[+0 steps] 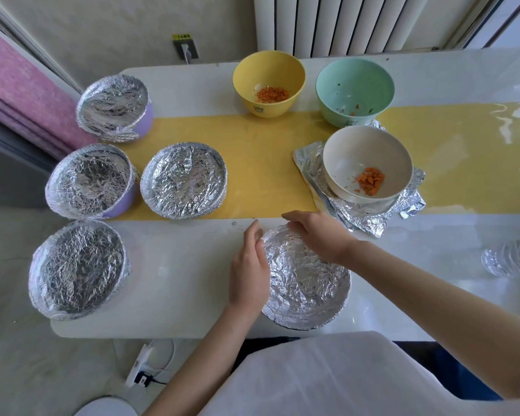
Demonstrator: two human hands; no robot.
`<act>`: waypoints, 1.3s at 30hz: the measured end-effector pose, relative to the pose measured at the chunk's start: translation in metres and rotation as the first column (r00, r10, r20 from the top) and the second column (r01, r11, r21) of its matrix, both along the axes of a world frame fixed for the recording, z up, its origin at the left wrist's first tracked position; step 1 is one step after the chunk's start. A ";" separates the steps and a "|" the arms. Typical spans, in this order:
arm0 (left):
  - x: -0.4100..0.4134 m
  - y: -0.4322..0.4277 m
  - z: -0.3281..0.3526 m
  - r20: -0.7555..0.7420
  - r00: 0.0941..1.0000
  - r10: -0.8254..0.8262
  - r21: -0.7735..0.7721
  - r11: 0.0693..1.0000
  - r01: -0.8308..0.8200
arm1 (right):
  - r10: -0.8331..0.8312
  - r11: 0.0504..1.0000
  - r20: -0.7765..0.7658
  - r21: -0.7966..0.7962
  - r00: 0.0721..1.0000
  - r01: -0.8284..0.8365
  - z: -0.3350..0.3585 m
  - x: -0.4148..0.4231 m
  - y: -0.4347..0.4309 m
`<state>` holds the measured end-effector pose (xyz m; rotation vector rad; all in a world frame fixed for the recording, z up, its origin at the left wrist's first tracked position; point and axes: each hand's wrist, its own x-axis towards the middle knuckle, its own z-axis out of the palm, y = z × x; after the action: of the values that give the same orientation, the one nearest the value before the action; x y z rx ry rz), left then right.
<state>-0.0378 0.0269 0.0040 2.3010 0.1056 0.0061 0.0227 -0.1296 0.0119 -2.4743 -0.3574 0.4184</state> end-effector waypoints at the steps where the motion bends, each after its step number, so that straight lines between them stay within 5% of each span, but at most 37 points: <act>1: -0.002 0.002 0.000 0.002 1.000 0.017 -0.001 1.000 -0.017 | -0.028 0.999 -0.001 0.017 1.000 0.028 -0.001 -0.002 -0.003; 9: 0.021 0.001 -0.001 -0.141 0.988 -0.060 -0.025 0.998 0.057 | -0.060 0.997 0.071 0.051 0.996 0.057 -0.006 -0.003 -0.005; 19: 0.016 -0.002 0.000 -0.027 0.999 -0.042 0.067 0.997 0.044 | 0.097 0.990 -0.105 -0.096 0.990 -0.107 0.002 0.010 0.002; 29: 0.015 -0.004 0.002 -0.022 0.999 -0.036 0.099 0.994 0.038 | 0.186 0.929 -0.076 -0.310 0.980 -0.201 0.011 0.013 0.014; 39: 0.012 -0.007 0.000 0.012 1.000 -0.024 0.142 0.990 0.022 | 0.201 0.948 -0.111 -0.228 0.973 -0.222 0.008 0.015 0.018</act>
<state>-0.0254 0.0198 0.0039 2.4442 0.0737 0.0187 0.0373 -0.1117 0.0200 -2.6494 -0.5700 0.6916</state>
